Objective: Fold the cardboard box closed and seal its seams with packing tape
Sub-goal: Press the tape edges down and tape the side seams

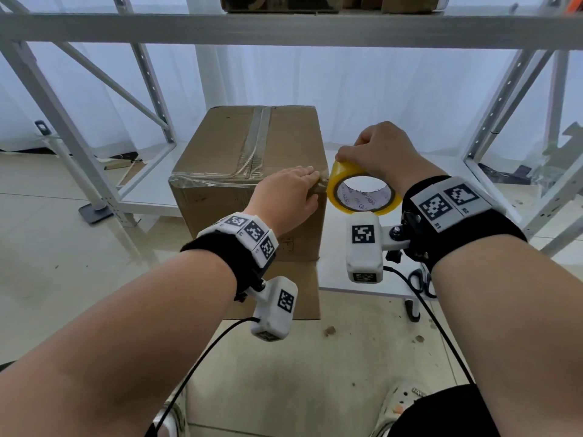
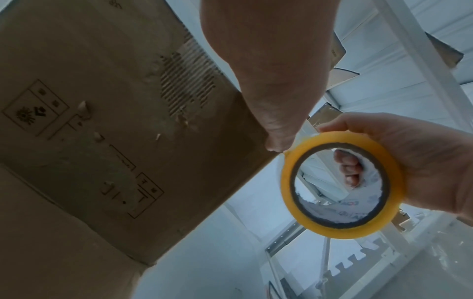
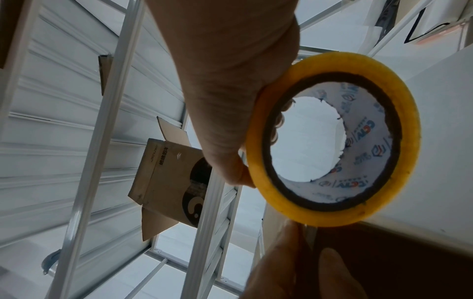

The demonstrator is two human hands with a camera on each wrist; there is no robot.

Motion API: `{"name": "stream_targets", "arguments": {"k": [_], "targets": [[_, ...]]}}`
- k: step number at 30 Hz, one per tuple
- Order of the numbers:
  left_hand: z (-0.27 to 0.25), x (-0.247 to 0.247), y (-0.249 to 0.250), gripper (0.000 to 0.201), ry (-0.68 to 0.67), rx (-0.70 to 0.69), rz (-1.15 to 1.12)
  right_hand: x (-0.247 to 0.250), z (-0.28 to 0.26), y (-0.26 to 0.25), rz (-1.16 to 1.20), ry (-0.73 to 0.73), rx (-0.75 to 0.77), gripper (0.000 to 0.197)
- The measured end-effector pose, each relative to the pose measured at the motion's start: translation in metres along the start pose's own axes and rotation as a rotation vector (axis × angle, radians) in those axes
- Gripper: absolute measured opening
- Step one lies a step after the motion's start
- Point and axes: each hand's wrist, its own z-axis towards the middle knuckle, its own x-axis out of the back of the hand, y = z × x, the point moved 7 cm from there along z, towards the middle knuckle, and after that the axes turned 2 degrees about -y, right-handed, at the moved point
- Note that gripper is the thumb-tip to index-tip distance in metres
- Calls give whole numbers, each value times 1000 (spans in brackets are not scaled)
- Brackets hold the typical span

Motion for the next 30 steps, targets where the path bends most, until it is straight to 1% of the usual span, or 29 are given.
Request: {"name": "stream_targets", "arguments": {"k": [3,6,8,12,14,21,27,30], "targets": [[-7,4,-10,47,37,-13,22,-4,0,-8,12,-26,48,32],[-10,6,-15,46,44,8,21,-9,1,-13,14,-22,76,40],[-10,3,-14,48,36,19,28,-10,3,-4,30,-37,52,46],[-8,-2,-10,51,9,10,55,-13,2,30,21,-104,-45,56],[-7,-2,-8,51,12,9,66,-19,2,41,45,-116,-73,55],[-11,-1,-9,49,24,15,60,-44,5,57,44,-188,-106,60],[-11,-2,-9,51,2,-8,100,-40,16,51,-48,-140,-29,64],[-11,-3,-10,50,4,-10,104,-47,13,53,-158,-173,-19,69]]}}
